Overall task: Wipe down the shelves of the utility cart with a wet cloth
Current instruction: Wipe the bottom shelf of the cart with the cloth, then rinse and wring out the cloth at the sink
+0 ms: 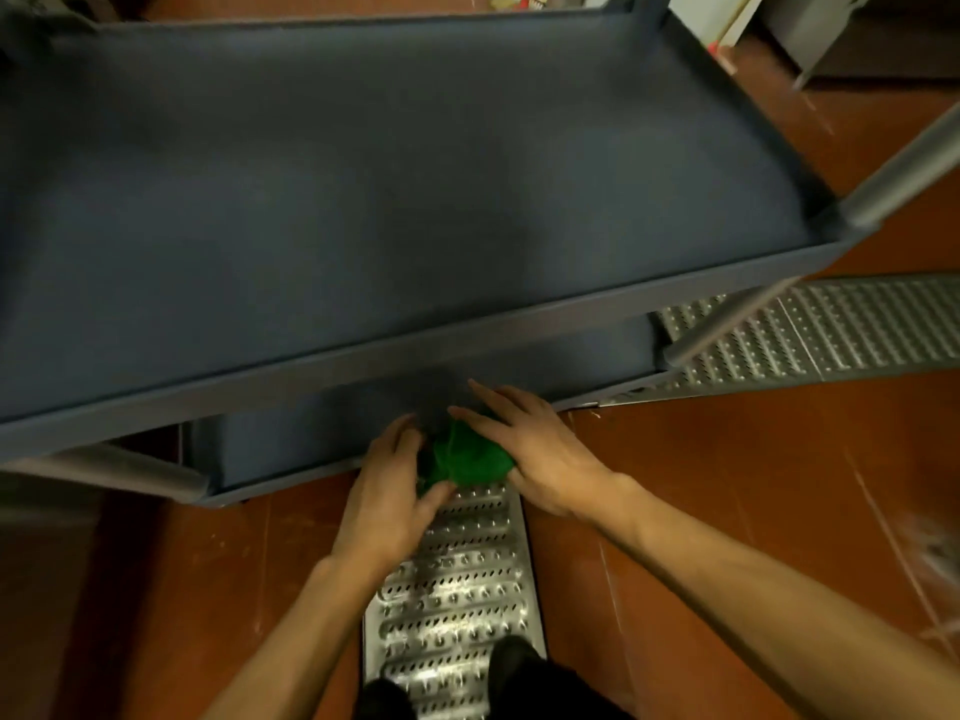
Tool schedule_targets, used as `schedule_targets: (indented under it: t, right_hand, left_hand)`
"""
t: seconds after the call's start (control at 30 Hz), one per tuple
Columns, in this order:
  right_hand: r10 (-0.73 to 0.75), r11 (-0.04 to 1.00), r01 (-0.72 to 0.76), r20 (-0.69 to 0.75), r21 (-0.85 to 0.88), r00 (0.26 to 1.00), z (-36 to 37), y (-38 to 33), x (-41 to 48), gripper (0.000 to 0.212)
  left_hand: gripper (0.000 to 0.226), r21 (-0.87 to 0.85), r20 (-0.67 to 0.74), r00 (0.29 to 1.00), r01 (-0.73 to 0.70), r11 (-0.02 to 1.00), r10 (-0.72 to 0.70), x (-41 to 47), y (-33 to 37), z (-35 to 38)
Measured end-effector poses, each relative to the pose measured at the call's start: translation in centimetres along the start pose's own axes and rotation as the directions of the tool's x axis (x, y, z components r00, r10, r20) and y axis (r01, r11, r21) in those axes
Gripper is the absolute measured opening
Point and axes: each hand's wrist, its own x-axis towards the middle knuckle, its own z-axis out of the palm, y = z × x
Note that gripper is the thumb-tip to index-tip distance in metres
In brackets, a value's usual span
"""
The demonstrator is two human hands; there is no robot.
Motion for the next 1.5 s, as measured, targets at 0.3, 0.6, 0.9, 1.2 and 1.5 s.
schedule_targets:
  t: [0.3,0.6,0.9,1.2,1.5]
  right_hand:
    - [-0.063,0.995,0.060,0.034,0.080,0.997,-18.9,-8.4,-9.0,0.067]
    - [0.039,0.919,0.002,-0.095,0.394,0.995,-39.3,-16.3,-14.9,0.038]
    - [0.014,0.924,0.091,-0.270,0.372,0.963,-54.8,-20.6,-16.3,0.043]
    - [-0.061,0.911,0.202,-0.368,0.359,0.928,-65.5,-21.3,-15.5,0.026]
    - [0.159,0.752,0.022,-0.215,0.658,0.964,-70.0,-23.4,-13.2,0.051]
  left_hand:
    - [0.032,-0.298,-0.101,0.994,-0.073,0.952,0.044,-8.3,12.8,-16.9]
    - [0.038,-0.372,-0.274,0.957,-0.202,0.906,0.101,-14.1,25.5,-32.7]
    - [0.041,-0.338,-0.372,0.925,-0.211,0.917,0.076,-14.9,34.2,-48.3]
    - [0.064,-0.335,-0.491,0.871,-0.226,0.915,0.035,-14.4,42.2,-59.3]
    - [0.024,-0.733,-0.190,0.898,0.139,0.666,-0.396,-12.9,46.2,-62.6]
